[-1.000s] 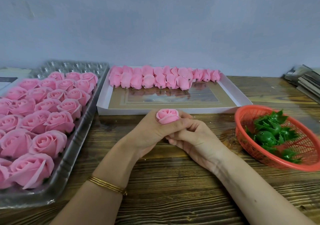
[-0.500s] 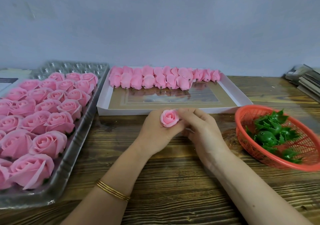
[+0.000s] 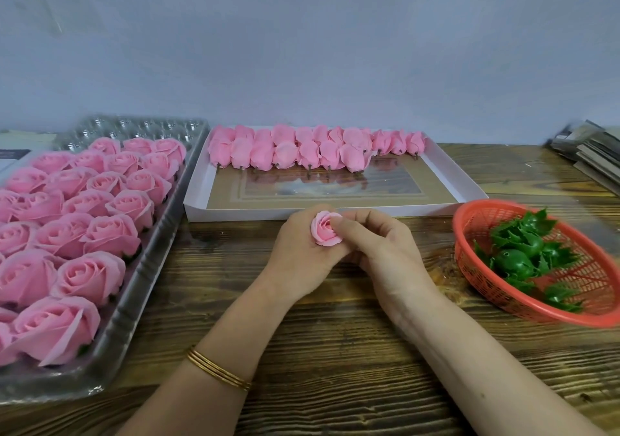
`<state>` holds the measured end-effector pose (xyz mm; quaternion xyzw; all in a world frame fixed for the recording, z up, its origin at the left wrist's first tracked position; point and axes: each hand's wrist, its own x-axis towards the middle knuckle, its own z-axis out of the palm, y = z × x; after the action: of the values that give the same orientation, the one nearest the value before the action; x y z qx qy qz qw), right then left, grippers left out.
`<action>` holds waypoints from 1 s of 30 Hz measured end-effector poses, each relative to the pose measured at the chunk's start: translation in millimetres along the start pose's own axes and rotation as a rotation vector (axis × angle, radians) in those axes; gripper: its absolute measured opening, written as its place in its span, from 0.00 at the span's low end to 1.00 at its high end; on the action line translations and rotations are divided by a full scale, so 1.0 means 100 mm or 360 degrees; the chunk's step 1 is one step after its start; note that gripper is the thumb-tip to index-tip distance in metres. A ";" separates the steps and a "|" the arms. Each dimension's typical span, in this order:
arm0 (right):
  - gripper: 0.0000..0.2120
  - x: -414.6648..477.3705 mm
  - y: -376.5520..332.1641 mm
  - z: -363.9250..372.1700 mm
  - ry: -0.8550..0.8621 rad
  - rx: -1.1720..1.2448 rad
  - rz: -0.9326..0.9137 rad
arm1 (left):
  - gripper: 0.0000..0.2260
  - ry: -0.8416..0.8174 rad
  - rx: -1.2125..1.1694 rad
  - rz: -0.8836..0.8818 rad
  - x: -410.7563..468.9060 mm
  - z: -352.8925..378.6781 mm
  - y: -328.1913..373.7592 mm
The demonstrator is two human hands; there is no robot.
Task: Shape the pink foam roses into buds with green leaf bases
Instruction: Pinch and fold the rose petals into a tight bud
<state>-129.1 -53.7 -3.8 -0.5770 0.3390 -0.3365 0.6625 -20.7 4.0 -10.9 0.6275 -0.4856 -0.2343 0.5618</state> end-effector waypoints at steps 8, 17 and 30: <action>0.13 0.01 0.04 -0.01 -0.0016 0.0057 -0.0048 | 0.07 0.0060 -0.0065 -0.0027 0.02 0.02 -0.03; 0.15 -0.04 0.10 0.03 -0.0065 -0.0295 -0.0280 | 0.13 0.0253 -0.0483 -0.0164 0.02 0.05 0.01; 0.13 -0.04 0.10 0.09 -0.0091 -0.0472 -0.0516 | 0.15 0.0104 -0.0650 -0.0084 0.03 0.08 -0.01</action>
<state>-123.5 -44.1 -12.7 -0.7244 0.2685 -0.3686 0.5170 -25.9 -2.8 -13.4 0.5202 -0.3930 -0.3221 0.6865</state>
